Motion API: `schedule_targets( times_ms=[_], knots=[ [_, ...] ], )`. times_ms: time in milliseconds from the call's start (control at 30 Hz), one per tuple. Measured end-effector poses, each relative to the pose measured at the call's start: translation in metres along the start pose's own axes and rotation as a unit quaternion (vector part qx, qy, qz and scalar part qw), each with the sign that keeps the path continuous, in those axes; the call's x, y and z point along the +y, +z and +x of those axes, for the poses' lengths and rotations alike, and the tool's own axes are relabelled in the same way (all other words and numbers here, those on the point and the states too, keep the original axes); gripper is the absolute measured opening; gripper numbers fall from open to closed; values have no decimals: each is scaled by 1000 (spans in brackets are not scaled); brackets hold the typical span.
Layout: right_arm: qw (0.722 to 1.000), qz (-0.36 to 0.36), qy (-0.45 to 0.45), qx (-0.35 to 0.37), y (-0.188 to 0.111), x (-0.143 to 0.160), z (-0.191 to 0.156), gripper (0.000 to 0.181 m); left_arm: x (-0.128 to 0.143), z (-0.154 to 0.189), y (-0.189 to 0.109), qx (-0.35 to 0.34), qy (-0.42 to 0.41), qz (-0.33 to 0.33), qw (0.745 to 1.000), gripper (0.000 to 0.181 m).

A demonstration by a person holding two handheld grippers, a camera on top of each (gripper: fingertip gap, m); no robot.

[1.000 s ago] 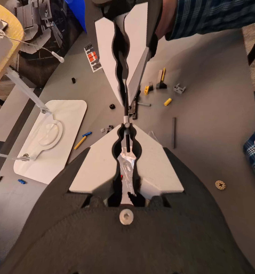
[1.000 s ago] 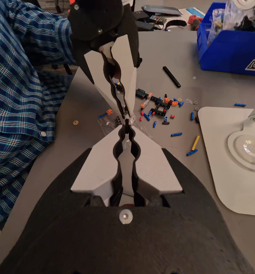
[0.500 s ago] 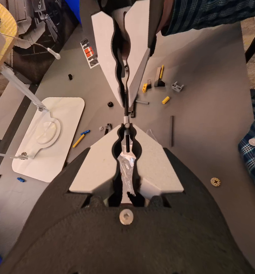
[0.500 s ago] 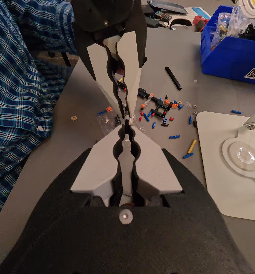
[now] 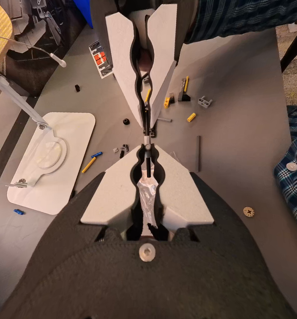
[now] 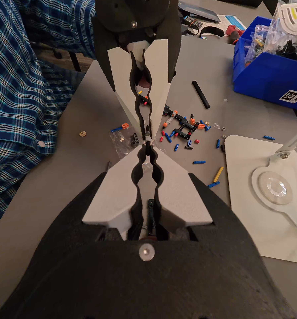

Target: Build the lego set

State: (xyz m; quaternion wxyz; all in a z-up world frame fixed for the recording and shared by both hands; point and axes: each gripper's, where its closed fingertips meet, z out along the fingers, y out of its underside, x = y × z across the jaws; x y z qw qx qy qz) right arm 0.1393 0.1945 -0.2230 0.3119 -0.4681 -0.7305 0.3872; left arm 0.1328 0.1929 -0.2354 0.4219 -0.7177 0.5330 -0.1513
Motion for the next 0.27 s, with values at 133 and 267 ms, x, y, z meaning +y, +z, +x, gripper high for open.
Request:
schedule_targets(
  times_ms=[133, 267],
  knots=[
    [1000, -4, 4, 2, 2, 2, -1, 2, 1, 2, 2, -3, 3, -8, 1000, 4],
    [1000, -4, 8, 1, 3, 2, -2, 2, 1, 2, 2, -7, 5, -15, 1000, 3]
  ],
)
